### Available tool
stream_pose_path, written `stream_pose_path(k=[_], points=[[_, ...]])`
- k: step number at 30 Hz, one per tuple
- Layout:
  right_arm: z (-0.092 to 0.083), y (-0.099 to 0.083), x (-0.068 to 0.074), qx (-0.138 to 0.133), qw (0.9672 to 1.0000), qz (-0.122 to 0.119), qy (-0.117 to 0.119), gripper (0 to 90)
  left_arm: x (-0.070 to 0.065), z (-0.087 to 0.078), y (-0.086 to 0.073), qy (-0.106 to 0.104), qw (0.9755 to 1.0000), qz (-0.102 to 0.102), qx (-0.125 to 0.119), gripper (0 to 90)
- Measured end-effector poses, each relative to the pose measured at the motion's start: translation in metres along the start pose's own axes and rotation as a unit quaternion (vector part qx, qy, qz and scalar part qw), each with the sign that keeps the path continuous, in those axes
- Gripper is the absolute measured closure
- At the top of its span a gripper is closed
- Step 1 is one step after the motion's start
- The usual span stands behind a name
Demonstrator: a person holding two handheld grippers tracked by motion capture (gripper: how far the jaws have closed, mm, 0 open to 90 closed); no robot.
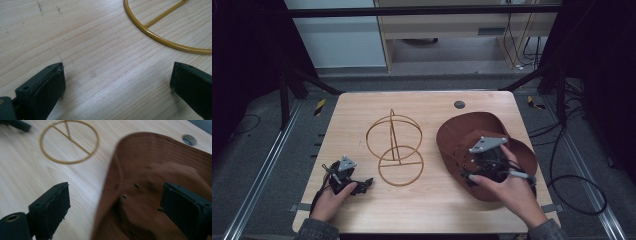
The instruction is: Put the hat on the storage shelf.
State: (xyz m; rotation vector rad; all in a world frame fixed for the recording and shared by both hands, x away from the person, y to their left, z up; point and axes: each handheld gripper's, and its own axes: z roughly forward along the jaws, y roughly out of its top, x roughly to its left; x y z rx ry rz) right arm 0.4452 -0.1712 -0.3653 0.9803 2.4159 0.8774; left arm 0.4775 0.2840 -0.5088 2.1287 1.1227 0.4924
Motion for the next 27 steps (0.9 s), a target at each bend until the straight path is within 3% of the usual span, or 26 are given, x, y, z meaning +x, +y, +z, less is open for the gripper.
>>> stream_pose_path(k=[6,10,13,19,25,27], points=[[-0.011,-0.01,-0.047,0.037,0.9989,0.022,-0.016,8.3,0.0,0.001,0.001,0.002,1.0,-0.002,0.0,0.0],[-0.013,-0.014,-0.072,0.052,0.9969,0.059,0.004,9.1,0.0,0.003,0.003,0.004,1.0,-0.001,0.0,0.0],[-0.011,-0.012,-0.083,0.068,0.9959,0.059,-0.001,9.0,0.0,0.004,0.004,0.002,1.0,-0.001,0.0,0.0],[0.001,0.002,-0.097,0.075,0.9962,0.043,0.002,10.7,0.0,0.004,0.004,0.002,1.0,-0.001,0.0,0.0],[0.015,0.012,-0.11,0.094,0.9943,0.051,-0.001,11.8,0.0,0.004,0.004,0.002,1.0,-0.001,0.0,0.0],[0.018,0.014,-0.113,0.097,0.9938,0.053,0.008,11.5,0.0,0.004,0.004,0.002,1.0,-0.001,0.0,0.0]])
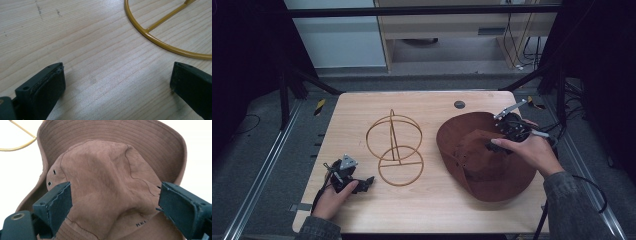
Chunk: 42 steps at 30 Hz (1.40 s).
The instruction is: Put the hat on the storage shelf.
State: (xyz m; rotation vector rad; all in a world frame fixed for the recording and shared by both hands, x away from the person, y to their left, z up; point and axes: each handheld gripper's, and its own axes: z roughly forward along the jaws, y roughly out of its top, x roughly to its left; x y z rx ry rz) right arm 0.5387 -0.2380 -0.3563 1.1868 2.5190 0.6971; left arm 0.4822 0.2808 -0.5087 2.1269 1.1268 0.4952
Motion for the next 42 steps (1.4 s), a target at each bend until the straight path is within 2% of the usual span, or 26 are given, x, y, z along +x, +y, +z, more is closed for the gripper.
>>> stream_pose_path(k=[2,3,5,6,11,20,26,30,32,33,38,40,41,42], points=[[0.002,0.001,-0.001,0.002,1.0,-0.002,0.001,11.9,0.0,0.0,0.0,0.0,1.0,0.0,0.0,0.0],[0.008,0.004,-0.001,0.015,0.9999,-0.003,-0.001,11.5,0.0,0.0,0.0,0.0,1.0,0.0,0.0,0.0],[0.011,0.005,-0.001,0.02,0.9998,-0.002,-0.001,11.2,0.0,0.0,0.0,0.0,1.0,0.0,0.0,0.0],[0.018,0.008,-0.001,0.03,0.9995,-0.006,-0.005,11.0,0.0,0.0,0.0,0.0,1.0,0.0,0.0,0.0],[0.028,0.011,-0.001,0.041,0.9991,-0.013,0.0,11.8,0.0,0.0,0.0,0.0,1.0,0.0,0.0,0.0],[0.042,0.013,0.003,0.071,0.9969,-0.033,0.005,22.9,0.0,0.0,0.0,-0.001,1.0,0.0,0.0,0.0],[0.046,0.01,-0.001,0.07,0.997,-0.031,0.008,27.2,0.0,0.0,0.0,-0.001,1.0,0.001,0.0,0.0],[0.049,0.009,0.0,0.069,0.9971,-0.03,0.011,27.5,0.0,0.0,0.0,-0.001,1.0,0.001,0.0,0.0],[0.05,0.009,0.002,0.072,0.9967,-0.037,0.005,28.7,0.0,0.0,0.0,-0.001,1.0,0.002,0.0,0.0],[0.05,0.008,0.003,0.074,0.9967,-0.033,0.004,29.9,0.0,0.0,0.0,-0.001,1.0,0.002,0.0,0.0],[0.051,0.008,0.001,0.075,0.9965,-0.036,0.005,38.7,0.0,0.0,0.0,-0.001,1.0,0.002,0.0,0.0],[0.051,0.008,0.001,0.072,0.9965,-0.041,0.01,50.4,0.0,0.0,0.0,-0.001,1.0,0.002,0.0,0.0],[0.051,0.008,0.001,0.072,0.9965,-0.041,0.01,50.4,0.0,0.0,0.0,-0.001,1.0,0.002,0.0,0.0],[0.051,0.007,0.0,0.068,0.9968,-0.041,0.011,61.1,0.0,0.0,0.0,-0.001,1.0,0.002,0.0,0.0]])
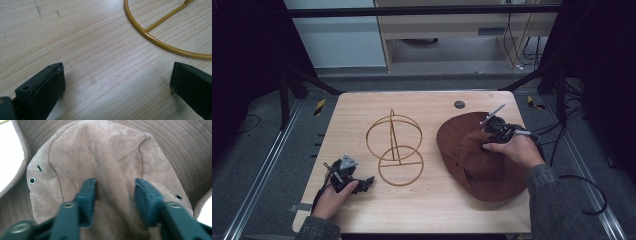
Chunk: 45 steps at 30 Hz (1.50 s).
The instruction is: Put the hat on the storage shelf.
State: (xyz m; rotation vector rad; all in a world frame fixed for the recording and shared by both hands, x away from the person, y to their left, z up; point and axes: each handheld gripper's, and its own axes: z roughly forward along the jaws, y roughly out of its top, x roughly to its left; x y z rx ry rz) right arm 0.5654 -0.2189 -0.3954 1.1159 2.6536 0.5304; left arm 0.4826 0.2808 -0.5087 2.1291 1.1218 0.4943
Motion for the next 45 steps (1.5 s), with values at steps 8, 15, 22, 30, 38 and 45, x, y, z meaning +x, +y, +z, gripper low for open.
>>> stream_pose_path(k=[8,15,22,30,38,45], points=[[-0.001,-0.004,-0.004,-0.011,0.9998,0.005,0.016,88.2,0.0,0.0,0.0,0.0,1.0,0.0,0.0,0.0],[-0.015,-0.006,-0.007,-0.034,0.9989,0.016,0.027,89.2,0.0,0.0,0.0,0.0,1.0,0.0,0.0,0.0],[-0.043,-0.009,0.0,-0.093,0.994,0.029,0.048,89.3,0.0,0.0,0.0,0.0,1.0,0.0,0.0,0.0],[-0.077,-0.005,0.016,-0.137,0.9896,0.018,0.041,89.3,0.0,0.0,0.0,0.0,1.0,0.0,0.0,0.0],[-0.094,0.0,0.022,-0.156,0.9871,0.014,0.035,89.3,0.0,0.0,0.0,0.0,1.0,0.0,0.0,0.0],[-0.112,0.003,0.031,-0.184,0.9825,0.002,0.028,89.3,-0.001,0.0,0.0,0.0,1.0,-0.001,0.0,0.0]])
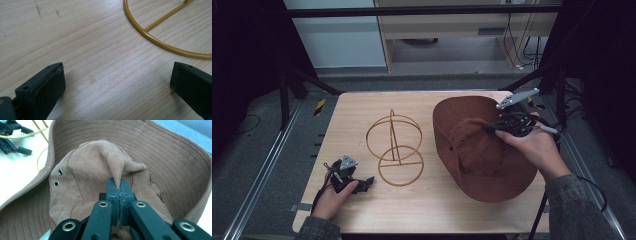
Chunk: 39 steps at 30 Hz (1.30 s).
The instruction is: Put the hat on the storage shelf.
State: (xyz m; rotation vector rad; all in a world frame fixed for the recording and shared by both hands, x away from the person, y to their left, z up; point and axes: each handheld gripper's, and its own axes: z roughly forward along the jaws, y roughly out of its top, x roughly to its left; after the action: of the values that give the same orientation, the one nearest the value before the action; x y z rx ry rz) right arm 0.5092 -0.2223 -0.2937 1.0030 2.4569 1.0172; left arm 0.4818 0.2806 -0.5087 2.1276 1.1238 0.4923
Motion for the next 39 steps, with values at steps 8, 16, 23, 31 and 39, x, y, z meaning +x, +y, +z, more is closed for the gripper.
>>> stream_pose_path(k=[8,16,23,31,39], points=[[-0.023,0.012,0.013,-0.026,0.9995,-0.014,-0.007,89.3,0.0,0.0,0.0,0.001,1.0,0.0,0.0,0.0],[-0.041,0.02,0.024,-0.061,0.998,-0.014,0.0,89.3,0.0,-0.001,-0.001,0.0,1.0,0.002,0.0,0.0],[-0.055,0.03,0.035,-0.099,0.9947,-0.026,0.002,89.3,-0.001,-0.001,-0.001,0.001,1.0,0.001,0.0,0.0],[-0.064,0.035,0.047,-0.117,0.9925,-0.036,0.005,89.3,-0.001,-0.001,-0.001,0.001,1.0,0.001,0.0,0.0],[-0.07,0.057,0.061,-0.125,0.9906,-0.053,0.009,89.3,-0.001,-0.001,-0.001,0.002,1.0,0.0,-0.001,0.0]])
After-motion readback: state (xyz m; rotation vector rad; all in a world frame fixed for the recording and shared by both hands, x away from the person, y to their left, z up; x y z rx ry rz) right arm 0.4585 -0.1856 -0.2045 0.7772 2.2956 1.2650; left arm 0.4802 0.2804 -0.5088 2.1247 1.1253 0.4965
